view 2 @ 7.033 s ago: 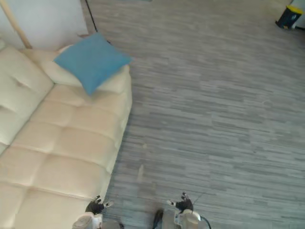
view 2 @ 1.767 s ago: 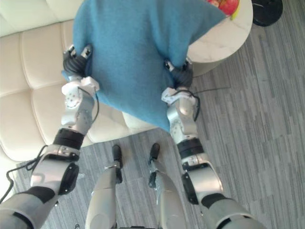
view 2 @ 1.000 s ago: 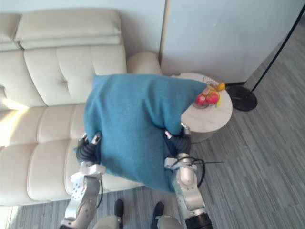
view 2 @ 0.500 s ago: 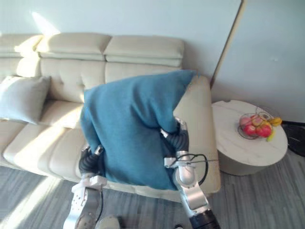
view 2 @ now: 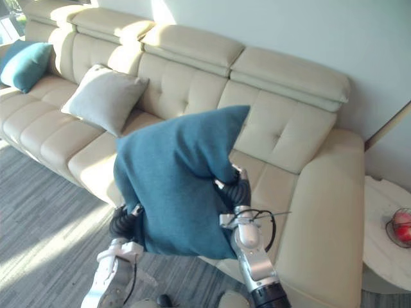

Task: Pick up cushions and gather them together orderly.

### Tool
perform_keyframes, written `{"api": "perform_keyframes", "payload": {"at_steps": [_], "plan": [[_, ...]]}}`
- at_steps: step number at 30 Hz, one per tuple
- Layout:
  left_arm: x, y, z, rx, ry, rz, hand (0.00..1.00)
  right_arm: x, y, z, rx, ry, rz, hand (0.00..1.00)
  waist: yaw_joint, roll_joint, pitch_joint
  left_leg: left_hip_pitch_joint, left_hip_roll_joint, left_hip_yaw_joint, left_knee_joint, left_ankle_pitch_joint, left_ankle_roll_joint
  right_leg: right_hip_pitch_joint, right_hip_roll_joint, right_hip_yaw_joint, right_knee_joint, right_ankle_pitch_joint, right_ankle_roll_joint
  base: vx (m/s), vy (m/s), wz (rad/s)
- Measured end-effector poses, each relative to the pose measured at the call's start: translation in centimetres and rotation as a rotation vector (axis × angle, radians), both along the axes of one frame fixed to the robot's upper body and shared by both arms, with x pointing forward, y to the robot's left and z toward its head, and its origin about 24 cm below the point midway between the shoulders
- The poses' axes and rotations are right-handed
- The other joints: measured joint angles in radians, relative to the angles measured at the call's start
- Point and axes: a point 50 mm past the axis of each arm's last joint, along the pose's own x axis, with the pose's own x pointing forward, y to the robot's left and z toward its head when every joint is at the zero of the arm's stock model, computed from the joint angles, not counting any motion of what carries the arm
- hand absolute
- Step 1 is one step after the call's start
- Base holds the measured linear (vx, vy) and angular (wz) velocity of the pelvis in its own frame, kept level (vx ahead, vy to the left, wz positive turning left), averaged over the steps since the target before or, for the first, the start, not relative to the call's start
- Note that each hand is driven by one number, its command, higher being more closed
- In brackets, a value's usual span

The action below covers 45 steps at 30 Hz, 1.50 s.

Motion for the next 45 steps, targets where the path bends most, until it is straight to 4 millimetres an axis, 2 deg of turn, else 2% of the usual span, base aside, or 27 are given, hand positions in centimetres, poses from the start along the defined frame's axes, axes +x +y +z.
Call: {"api": "perform_keyframes", "payload": {"at_steps": [1, 2, 3, 4, 6, 7, 8, 9, 10, 11, 12, 13, 14, 15, 16, 18, 19, 20, 22, 23, 24, 27, 31, 34, 38, 42, 45], "plan": [[0.0, 0.0, 0.0, 0.000, -0.001, -0.001, 1.00, 0.0, 0.0, 0.1, -0.002, -0.002, 0.001, 1.00, -0.002, -0.001, 0.003, 0.001, -0.002, 0.001, 0.006, -0.006, -0.002, -0.004, 0.006, -0.006, -0.025, 0.023, -0.017, 0.14, -0.094, -0.14], [-0.1, -0.3, -0.1, -0.010, 0.007, -0.007, 1.00, 0.1, -0.3, 0.0, -0.024, -0.003, 0.003, 1.00, -0.009, 0.020, 0.005, 0.001, 0.008, -0.014, 0.022, -0.026, -0.022, 0.008, 0.023, -0.008, -0.038, 0.038, -0.041, 0.18, -0.086, -0.17], [-0.2, -0.4, -0.1, -0.011, 0.003, -0.018, 1.00, 0.0, -0.6, 0.1, -0.040, -0.006, 0.003, 1.00, -0.012, 0.034, 0.004, -0.002, 0.024, -0.018, 0.026, -0.036, -0.037, 0.016, 0.044, -0.006, -0.052, 0.035, -0.045, 0.19, -0.080, -0.15], [-0.2, -0.4, -0.1, -0.011, 0.001, -0.022, 1.00, 0.0, -0.7, 0.1, -0.043, -0.006, 0.003, 1.00, -0.015, 0.036, 0.005, -0.004, 0.029, -0.019, 0.031, -0.039, -0.039, 0.017, 0.048, -0.008, -0.055, 0.032, -0.048, 0.22, -0.059, -0.11], [-0.3, -0.9, -0.3, -0.014, 0.008, -0.058, 1.00, -0.1, -1.4, 0.0, -0.058, 0.002, -0.001, 1.00, -0.041, 0.048, 0.009, -0.018, 0.085, -0.047, 0.118, -0.074, -0.059, 0.058, 0.088, -0.034, -0.076, 0.005, -0.059, 0.24, -0.079, 0.09], [-0.3, -1.0, -0.4, -0.013, 0.014, -0.068, 1.00, -0.2, -1.6, -0.2, -0.062, 0.007, -0.004, 1.00, -0.044, 0.048, 0.010, -0.023, 0.097, -0.054, 0.149, -0.076, -0.061, 0.073, 0.096, -0.039, -0.087, 0.002, -0.059, 0.26, -0.102, 0.16], [-0.4, -1.2, -0.8, -0.010, 0.030, -0.087, 1.00, -0.7, -2.0, -0.4, -0.064, 0.017, -0.016, 1.00, -0.045, 0.050, 0.011, -0.052, 0.135, -0.080, 0.279, -0.075, -0.060, 0.130, 0.120, -0.042, -0.128, 0.002, -0.059, 0.22, -0.082, -0.05], [-0.6, -1.4, -1.0, -0.015, 0.040, -0.100, 1.00, -1.3, -2.3, -0.2, -0.064, 0.006, -0.020, 1.00, -0.034, 0.066, 0.021, -0.077, 0.174, -0.100, 0.416, -0.066, -0.047, 0.188, 0.152, -0.031, -0.164, 0.001, -0.058, 0.26, -0.089, -0.14], [-0.7, -1.4, -1.1, -0.016, 0.041, -0.106, 1.00, -1.5, -2.3, 0.0, -0.058, -0.001, -0.022, 1.00, -0.031, 0.072, 0.024, -0.086, 0.188, -0.110, 0.464, -0.054, -0.035, 0.211, 0.163, -0.021, -0.178, -0.001, -0.059, 0.22, -0.022, -0.39], [-0.9, -1.4, -1.2, -0.016, 0.048, -0.108, 1.00, -2.0, -2.2, 0.4, -0.047, -0.017, -0.017, 1.00, -0.026, 0.076, 0.027, -0.115, 0.198, -0.146, 0.565, 0.004, -0.029, 0.250, 0.169, 0.008, -0.204, -0.004, -0.060, 0.17, 0.011, -0.38], [-0.9, -1.4, -1.2, -0.017, 0.047, -0.111, 1.00, -2.1, -2.2, 0.6, -0.042, -0.028, -0.014, 1.00, -0.021, 0.071, 0.027, -0.138, 0.196, -0.166, 0.620, 0.024, -0.030, 0.268, 0.163, 0.032, -0.218, -0.010, -0.062, 0.26, 0.067, -0.67], [-0.9, -1.7, -1.2, -0.027, 0.040, -0.121, 1.00, -2.2, -2.3, 1.1, -0.038, -0.049, -0.017, 1.00, -0.008, 0.074, 0.025, -0.170, 0.183, -0.210, 0.631, -0.025, -0.041, 0.273, 0.160, 0.068, -0.225, -0.015, -0.068, 0.23, 0.085, -0.67], [-0.9, -1.8, -1.2, -0.035, 0.038, -0.120, 1.00, -2.2, -2.3, 1.2, -0.037, -0.057, -0.018, 1.00, -0.004, 0.080, 0.022, -0.192, 0.166, -0.247, 0.607, -0.058, -0.039, 0.278, 0.159, 0.091, -0.231, -0.015, -0.068, 0.28, 0.135, -0.91], [-1.0, -1.9, -1.2, -0.040, 0.044, -0.119, 1.00, -2.2, -2.3, 1.2, -0.035, -0.055, -0.018, 1.00, 0.006, 0.077, 0.023, -0.205, 0.124, -0.320, 0.530, -0.093, -0.038, 0.286, 0.148, 0.118, -0.233, -0.012, -0.060, 0.19, 0.120, -0.70], [-1.0, -1.9, -1.3, -0.040, 0.045, -0.120, 1.00, -2.2, -2.3, 1.2, -0.035, -0.054, -0.018, 1.00, 0.008, 0.072, 0.027, -0.205, 0.103, -0.354, 0.493, -0.099, -0.040, 0.293, 0.143, 0.135, -0.233, -0.012, -0.058, 0.19, 0.133, -0.78], [-1.2, -1.9, -1.4, -0.039, 0.056, -0.119, 1.00, -2.1, -2.3, 1.0, -0.034, -0.048, -0.019, 1.00, 0.012, 0.059, 0.031, -0.200, 0.005, -0.518, 0.321, -0.096, -0.057, 0.310, 0.116, 0.185, -0.234, -0.018, -0.038, 0.22, 0.217, -0.83], [-1.3, -1.9, -1.5, -0.038, 0.059, -0.118, 1.00, -2.1, -2.3, 0.9, -0.037, -0.043, -0.019, 1.00, 0.013, 0.066, 0.026, -0.184, -0.025, -0.614, 0.183, -0.058, -0.081, 0.315, 0.111, 0.231, -0.232, -0.023, -0.008, 0.31, 0.360, -1.31], [-1.5, -1.9, -1.6, -0.031, 0.062, -0.118, 1.00, -2.1, -2.3, 0.6, -0.041, -0.033, -0.021, 1.00, 0.015, 0.100, 0.012, -0.178, -0.008, -0.649, 0.080, 0.087, -0.113, 0.316, 0.135, 0.290, -0.232, -0.031, 0.037, 0.27, 0.330, -1.35], [-1.7, -1.3, -1.8, -0.002, 0.072, -0.124, 1.00, -2.2, -1.8, -0.4, 0.000, 0.017, -0.031, 1.00, 0.005, 0.050, -0.009, -0.142, -0.044, -0.583, 0.068, 0.073, -0.078, 0.309, 0.080, 0.363, -0.225, -0.030, 0.065, 0.29, 0.322, -0.86], [-1.7, -1.3, -1.8, -0.001, 0.072, -0.125, 1.00, -2.2, -1.7, -0.4, 0.003, 0.018, -0.031, 1.00, 0.000, 0.040, -0.010, -0.133, -0.055, -0.571, 0.060, 0.073, -0.075, 0.308, 0.064, 0.375, -0.221, -0.034, 0.071, 0.25, 0.302, -0.63], [-1.8, -1.2, -1.8, 0.003, 0.075, -0.127, 1.00, -2.2, -1.7, -0.4, 0.003, 0.017, -0.028, 1.00, -0.004, 0.016, -0.015, -0.101, -0.079, -0.523, 0.022, 0.080, -0.054, 0.292, 0.027, 0.413, -0.201, -0.044, 0.087, 0.12, 0.192, -0.47], [-1.8, -1.2, -1.8, 0.005, 0.070, -0.125, 1.00, -2.2, -1.5, -0.3, 0.004, 0.009, -0.016, 1.00, 0.000, 0.004, -0.024, -0.063, -0.102, -0.451, -0.053, 0.099, -0.025, 0.241, -0.003, 0.477, -0.160, -0.042, 0.089, 0.09, 0.182, -0.60], [-2.1, -1.0, -1.9, 0.010, 0.077, -0.121, 1.00, -2.2, -1.2, -0.1, -0.022, -0.003, -0.010, 1.00, 0.010, -0.003, -0.031, -0.047, -0.099, -0.378, -0.096, 0.108, -0.015, 0.200, -0.007, 0.524, -0.165, -0.033, 0.093, 0.02, 0.052, -0.63], [-2.0, -1.1, -1.4, 0.018, 0.051, -0.124, 1.00, -2.2, -1.2, -0.2, -0.026, -0.002, -0.011, 1.00, -0.004, -0.008, -0.044, -0.020, -0.096, -0.348, -0.168, 0.141, -0.019, 0.195, -0.005, 0.531, -0.215, -0.010, 0.102, -0.01, -0.037, -0.36], [-1.8, -1.2, -0.9, 0.022, 0.029, -0.118, 1.00, -2.2, -1.5, -0.2, -0.041, -0.002, -0.013, 1.00, -0.013, -0.007, -0.054, 0.025, -0.093, -0.360, -0.266, 0.195, -0.026, 0.209, 0.000, 0.509, -0.235, -0.006, 0.104, -0.02, -0.065, 0.07], [-1.4, -1.3, -0.2, 0.020, 0.001, -0.069, 1.00, -2.1, -1.6, -0.3, -0.056, -0.001, -0.035, 1.00, -0.016, -0.006, -0.057, 0.021, -0.089, -0.422, -0.348, 0.263, -0.031, 0.209, 0.004, 0.444, -0.249, 0.002, 0.105, -0.05, -0.060, 0.43], [-0.5, -0.8, 0.4, 0.044, -0.023, -0.029, 1.00, -0.9, -1.2, -1.1, -0.070, 0.029, -0.056, 1.00, -0.005, -0.008, -0.052, -0.021, -0.083, -0.453, -0.348, 0.287, -0.030, 0.184, 0.006, 0.418, -0.250, 0.012, 0.109, -0.09, -0.014, 0.34]]}}
